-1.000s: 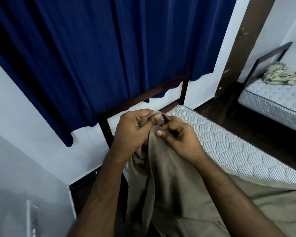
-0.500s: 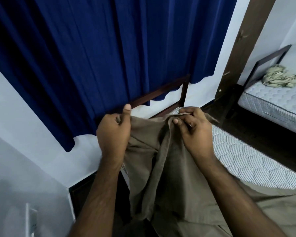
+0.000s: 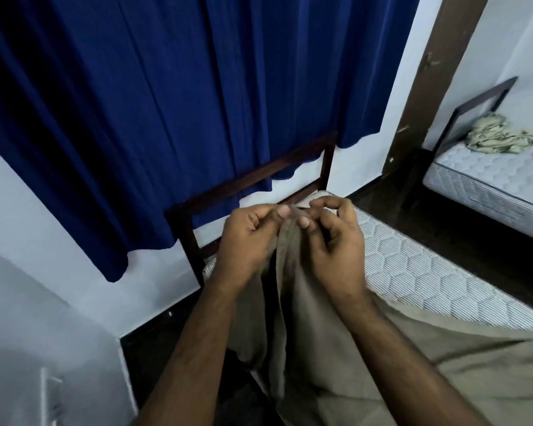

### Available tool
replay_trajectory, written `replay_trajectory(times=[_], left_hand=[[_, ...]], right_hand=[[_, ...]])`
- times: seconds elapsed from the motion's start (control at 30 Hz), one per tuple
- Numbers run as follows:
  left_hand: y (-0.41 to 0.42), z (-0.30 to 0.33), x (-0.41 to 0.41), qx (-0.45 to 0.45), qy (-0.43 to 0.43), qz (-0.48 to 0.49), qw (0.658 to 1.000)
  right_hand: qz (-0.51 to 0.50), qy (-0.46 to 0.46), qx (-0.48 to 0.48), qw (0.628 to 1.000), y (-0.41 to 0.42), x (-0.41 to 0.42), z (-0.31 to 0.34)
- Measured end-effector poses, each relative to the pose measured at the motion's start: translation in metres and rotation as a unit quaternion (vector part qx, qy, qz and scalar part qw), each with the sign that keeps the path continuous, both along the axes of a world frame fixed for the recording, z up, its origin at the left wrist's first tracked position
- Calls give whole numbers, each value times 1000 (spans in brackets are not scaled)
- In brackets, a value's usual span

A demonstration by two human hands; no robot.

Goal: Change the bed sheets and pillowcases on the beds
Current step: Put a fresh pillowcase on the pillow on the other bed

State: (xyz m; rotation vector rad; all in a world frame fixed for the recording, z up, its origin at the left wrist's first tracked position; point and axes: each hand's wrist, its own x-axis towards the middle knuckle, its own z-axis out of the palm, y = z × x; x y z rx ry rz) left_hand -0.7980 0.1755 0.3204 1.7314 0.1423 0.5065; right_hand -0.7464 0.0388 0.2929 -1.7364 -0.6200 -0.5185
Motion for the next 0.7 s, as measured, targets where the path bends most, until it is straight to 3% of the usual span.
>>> replay_trajectory(times=[0.07,0.17,0.23,0.27,0.3,0.33,0.4,0.47,0.53,0.7], left_hand=[[2,-4,2,-46,-9,130,990],[18,-14,10,-290,38,190,937],[27,-22,15,-381,95,175,903],[29,-26,16,-403,108,168,893],[28,-29,17,-409,111,164,891],[26,-32,18,-400,107,164,895],[21,-32,19,-379,91,142,910],[12,-27,17,-381,79,96,916],[4,-25,14,-365,70,85,924],[-1,-29,12,-330,10,40,943]], right_hand=[[-50,-3,33,998,-4,1,0],[-77,-31,-35,996,-17,3,6],[-43,8,-249,967,-22,3,12],[6,25,-389,921,-23,-1,17],[91,33,-474,875,-22,-6,22],[195,48,-489,849,-19,-12,25],[336,122,-350,866,-13,-19,32],[280,176,-180,926,-7,-7,29],[177,140,-152,962,-7,10,26],[174,157,-114,966,-5,20,14]])
